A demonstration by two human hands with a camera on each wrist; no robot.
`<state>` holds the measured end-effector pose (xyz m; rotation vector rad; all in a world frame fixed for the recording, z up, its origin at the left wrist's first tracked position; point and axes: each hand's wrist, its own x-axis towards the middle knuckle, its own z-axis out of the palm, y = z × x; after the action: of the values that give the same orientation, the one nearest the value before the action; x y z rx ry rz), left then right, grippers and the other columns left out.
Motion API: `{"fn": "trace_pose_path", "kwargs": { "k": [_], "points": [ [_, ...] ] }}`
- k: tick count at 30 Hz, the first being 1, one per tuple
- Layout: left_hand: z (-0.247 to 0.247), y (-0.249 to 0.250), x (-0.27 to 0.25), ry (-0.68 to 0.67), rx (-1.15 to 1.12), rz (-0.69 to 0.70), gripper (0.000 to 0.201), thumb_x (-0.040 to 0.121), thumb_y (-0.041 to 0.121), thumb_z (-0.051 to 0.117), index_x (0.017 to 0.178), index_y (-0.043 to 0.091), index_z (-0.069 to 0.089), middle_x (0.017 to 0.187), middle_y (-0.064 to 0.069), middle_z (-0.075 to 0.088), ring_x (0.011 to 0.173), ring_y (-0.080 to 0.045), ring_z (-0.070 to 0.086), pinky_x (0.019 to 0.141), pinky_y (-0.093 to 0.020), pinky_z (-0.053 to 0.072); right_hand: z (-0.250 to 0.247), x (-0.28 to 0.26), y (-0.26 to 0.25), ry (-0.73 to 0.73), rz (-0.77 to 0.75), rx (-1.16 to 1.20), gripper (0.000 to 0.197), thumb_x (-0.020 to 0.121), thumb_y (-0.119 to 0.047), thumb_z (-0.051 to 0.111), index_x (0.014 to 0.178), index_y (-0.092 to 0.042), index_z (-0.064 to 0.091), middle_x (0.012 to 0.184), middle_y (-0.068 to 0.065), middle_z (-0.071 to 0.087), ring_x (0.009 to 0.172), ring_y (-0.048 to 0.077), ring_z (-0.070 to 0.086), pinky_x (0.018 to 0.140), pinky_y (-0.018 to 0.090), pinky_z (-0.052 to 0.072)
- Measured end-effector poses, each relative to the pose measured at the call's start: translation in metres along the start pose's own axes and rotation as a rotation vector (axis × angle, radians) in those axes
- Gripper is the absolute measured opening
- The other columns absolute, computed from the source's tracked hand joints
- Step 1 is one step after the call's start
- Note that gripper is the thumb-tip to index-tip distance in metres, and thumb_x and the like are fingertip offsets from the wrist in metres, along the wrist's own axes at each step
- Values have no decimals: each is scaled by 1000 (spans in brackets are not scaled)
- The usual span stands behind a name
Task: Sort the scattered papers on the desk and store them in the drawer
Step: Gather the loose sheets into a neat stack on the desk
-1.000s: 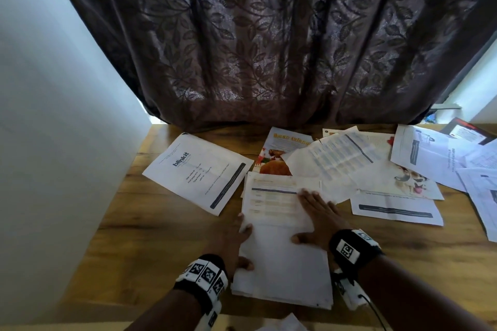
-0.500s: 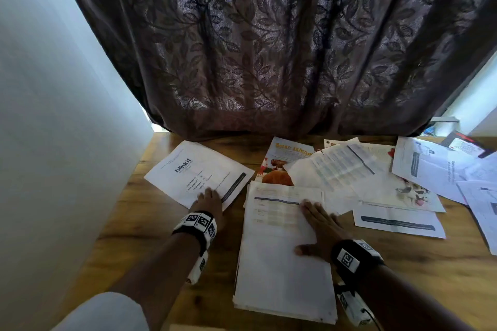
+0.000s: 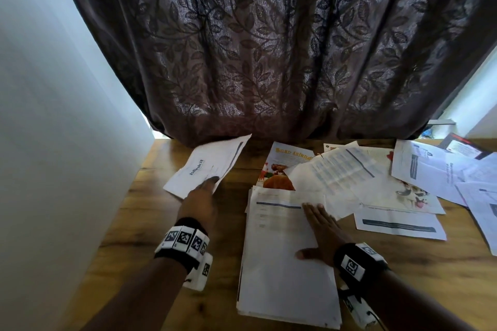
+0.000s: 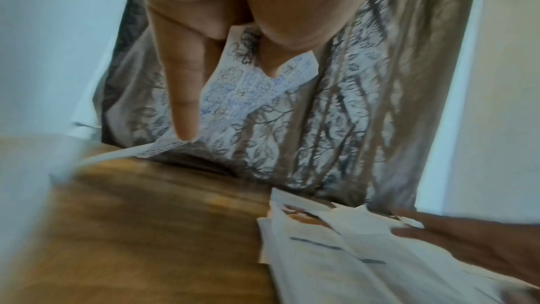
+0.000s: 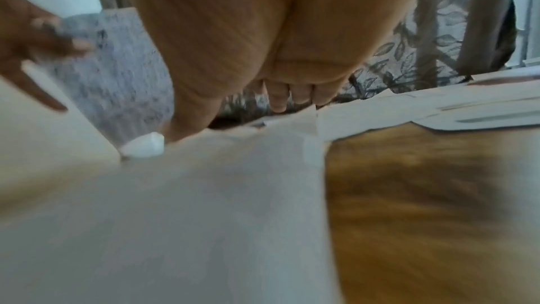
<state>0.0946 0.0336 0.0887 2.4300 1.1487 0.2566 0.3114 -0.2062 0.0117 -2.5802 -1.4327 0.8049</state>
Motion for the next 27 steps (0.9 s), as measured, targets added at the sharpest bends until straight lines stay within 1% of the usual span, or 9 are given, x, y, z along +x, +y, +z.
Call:
{"fn": "trace_pose_path", "kwargs": {
  "k": [3,7,9,13,16,19,21,23,27],
  "points": [
    [-2,26,-22,32,-165,205,53,94,2,49,144,21,45,149,-4,46,137,-22,43,116,-39,34,-21,-14,-16,215,24,341,97,89,-58,61,160,-32,-1,167,-3,12,153,19,14,121,47,22],
    [18,47,-49,-104,-141,513,45,98,18,52,142,16,48,150,-6,43,141,-20,38,117,-41,33,-57,-36,-17,249,236,1422,105,62,-90,58,145,-26,47,132,9,65,118,27,62,95,46,52],
    [31,47,-61,-101,-63,664,47,88,15,70,133,13,59,140,-9,55,132,-25,50,110,-41,39,-70,-45,-13,182,345,1587,90,74,-89,41,131,-21,58,119,13,71,111,35,67,86,51,57],
    [72,31,-75,-166,16,897,45,81,17,71,125,18,62,133,-7,60,136,-23,43,110,-38,34,-71,-55,-5,132,367,1465,76,73,-85,46,118,-25,63,110,12,75,101,33,71,73,49,61],
    [80,25,-82,-238,147,956,48,80,28,67,128,24,61,142,0,53,143,-19,31,117,-31,20,-60,-58,-6,130,247,1178,49,85,-69,53,110,-30,68,103,-1,77,88,14,75,65,29,57],
    [74,30,-88,-332,205,950,48,91,52,52,134,30,55,150,8,43,147,-13,21,117,-35,26,-31,-50,6,169,199,937,55,77,-56,78,122,-27,67,107,-5,77,90,9,75,78,31,61],
    [66,33,-90,-353,170,851,76,83,79,44,145,37,39,158,19,22,147,-4,9,119,-32,13,-12,-46,19,188,247,920,70,64,-46,77,130,-27,62,115,-3,75,98,15,73,88,45,60],
    [56,35,-90,-367,117,702,98,69,89,49,150,40,27,152,31,9,140,8,6,116,-21,9,2,-44,27,196,246,917,63,68,-32,76,129,-28,61,118,-2,74,103,17,71,91,49,58],
    [53,28,-84,-244,-108,405,72,84,76,47,145,41,31,140,29,27,129,7,26,105,-19,26,16,-53,30,178,247,890,66,62,-44,74,126,-38,59,113,-9,75,101,16,73,86,48,61]
  ]
}}
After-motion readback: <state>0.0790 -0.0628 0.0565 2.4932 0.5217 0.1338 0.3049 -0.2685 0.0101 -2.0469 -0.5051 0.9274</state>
